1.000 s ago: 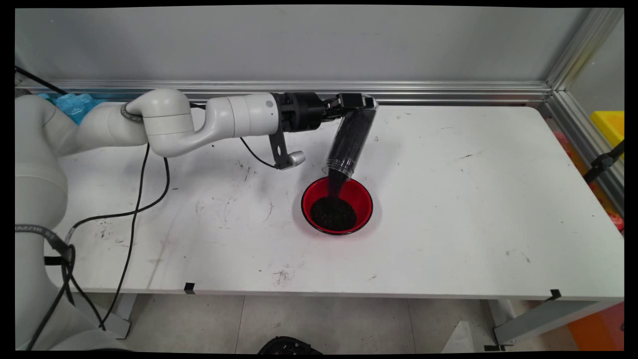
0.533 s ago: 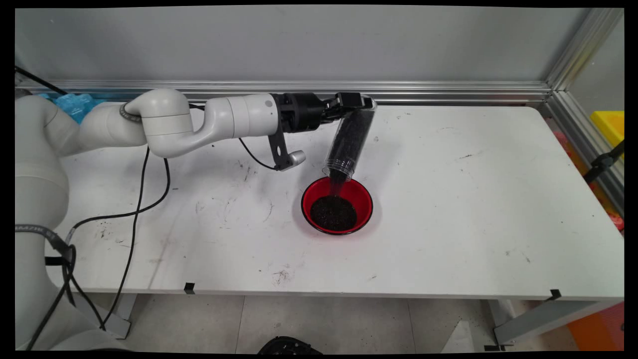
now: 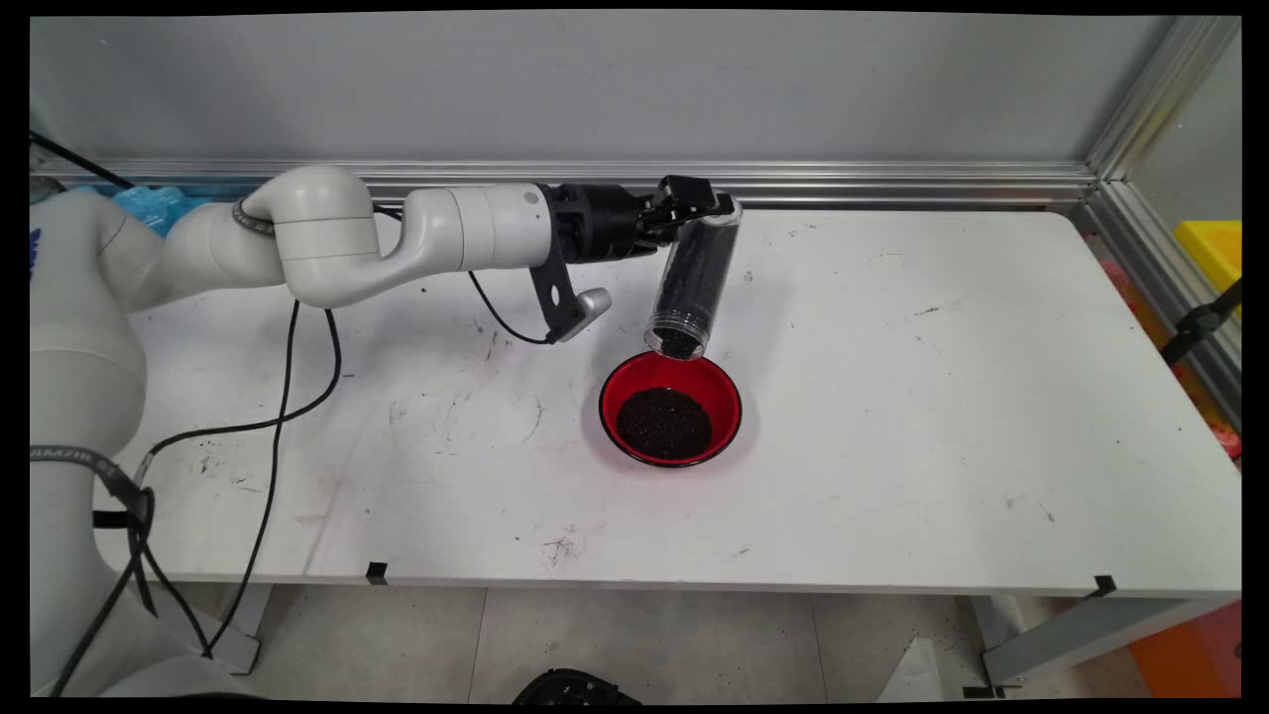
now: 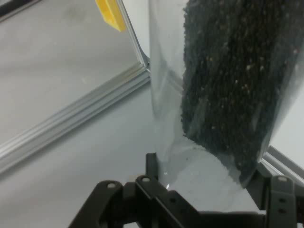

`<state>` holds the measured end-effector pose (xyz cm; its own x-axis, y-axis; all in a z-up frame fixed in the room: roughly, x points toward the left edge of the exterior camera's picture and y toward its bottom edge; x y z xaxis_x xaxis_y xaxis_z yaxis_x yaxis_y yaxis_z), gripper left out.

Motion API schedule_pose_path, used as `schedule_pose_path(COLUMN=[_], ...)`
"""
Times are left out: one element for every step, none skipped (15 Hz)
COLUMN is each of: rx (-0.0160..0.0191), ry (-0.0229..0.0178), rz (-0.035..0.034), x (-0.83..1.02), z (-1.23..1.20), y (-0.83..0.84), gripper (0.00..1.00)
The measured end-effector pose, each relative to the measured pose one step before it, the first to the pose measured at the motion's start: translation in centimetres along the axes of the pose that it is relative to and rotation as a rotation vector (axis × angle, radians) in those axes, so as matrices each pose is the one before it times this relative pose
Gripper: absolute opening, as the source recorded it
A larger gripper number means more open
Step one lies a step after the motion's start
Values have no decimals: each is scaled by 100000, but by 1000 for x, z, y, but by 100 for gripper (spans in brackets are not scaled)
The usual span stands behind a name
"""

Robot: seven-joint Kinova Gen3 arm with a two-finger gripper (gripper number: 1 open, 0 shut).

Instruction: Pour the black seasoning powder in the red bowl

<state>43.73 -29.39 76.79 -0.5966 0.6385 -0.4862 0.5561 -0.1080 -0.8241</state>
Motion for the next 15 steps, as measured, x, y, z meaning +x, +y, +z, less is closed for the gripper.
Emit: schedule_pose_path(rx=[-745,-787,-752,-1037,-1108,-994,-982,-1121,-1222,-1107,-1227,-1243,-1151,-760,-1255], ry=[279,258,209,307,434,377,330,408,322,126,134,206,306,227,316], rz=[-2349,-2403,-2201,-2877,-2929,-2677,-2362,-2775,-2785,-2533,-2795,-2760,-2341,-1511,-2360], x=[-72,-78,-80,-112,-153,-166,-177,-216,-233,-243,-273,-272,-232,-144,-238], z=[-103,-119,-102,-134,-165,-179,-181,-235,-287,-282,-348,-356,-313,-201,-357], y=[-195,-179,-140,-161,-193,-224,-206,-282,-277,-243,-284,-303,-255,-165,-236], gripper=[0,0,0,0,0,0,0,0,0,0,0,0,0,0,0])
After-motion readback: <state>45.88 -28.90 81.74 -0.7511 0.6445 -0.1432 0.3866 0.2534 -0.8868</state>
